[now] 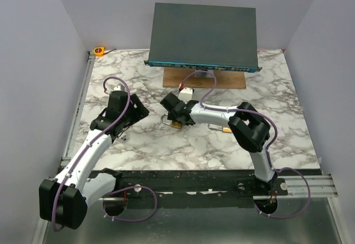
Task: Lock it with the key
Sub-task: Pick up the lock from the center of the board.
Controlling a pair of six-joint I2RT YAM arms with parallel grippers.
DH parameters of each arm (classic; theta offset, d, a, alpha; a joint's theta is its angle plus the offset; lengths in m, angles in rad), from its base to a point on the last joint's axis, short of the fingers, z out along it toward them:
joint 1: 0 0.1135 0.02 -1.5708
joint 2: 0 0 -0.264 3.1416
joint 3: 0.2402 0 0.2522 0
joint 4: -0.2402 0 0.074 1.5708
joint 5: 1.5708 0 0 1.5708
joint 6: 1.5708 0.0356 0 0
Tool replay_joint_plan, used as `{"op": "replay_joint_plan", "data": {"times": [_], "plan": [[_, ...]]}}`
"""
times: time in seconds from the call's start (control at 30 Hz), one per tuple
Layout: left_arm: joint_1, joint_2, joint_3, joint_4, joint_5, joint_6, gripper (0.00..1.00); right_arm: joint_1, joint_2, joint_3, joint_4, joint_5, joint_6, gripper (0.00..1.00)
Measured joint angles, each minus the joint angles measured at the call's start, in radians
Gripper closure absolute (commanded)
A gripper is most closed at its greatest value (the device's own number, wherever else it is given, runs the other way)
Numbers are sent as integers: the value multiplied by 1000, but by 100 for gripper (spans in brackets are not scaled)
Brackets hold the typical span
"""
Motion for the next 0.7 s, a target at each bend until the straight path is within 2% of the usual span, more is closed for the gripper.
{"op": "replay_joint_plan", "data": {"times": [0.13, 0.23, 0.43, 0.47, 0.53, 0.63, 0.7], "plan": [[5, -1, -10, 2, 29, 0, 27, 16, 3, 8, -29, 29, 1, 33], [8, 2, -25, 8, 53, -7, 27, 30, 3, 5, -35, 42, -1, 26], [21, 40, -77, 47, 121, -54, 27, 37, 0, -7, -30, 47, -22, 32], [21, 44, -80, 49, 127, -60, 27, 37, 0, -7, -29, 45, -26, 37], [22, 61, -85, 53, 139, -68, 28, 37, 0, -7, -27, 40, -33, 58], [23, 68, -88, 63, 155, -78, 29, 36, 0, -6, -26, 39, -38, 85], [26, 69, -89, 73, 171, -80, 33, 36, -1, -6, -28, 39, -42, 93]]}}
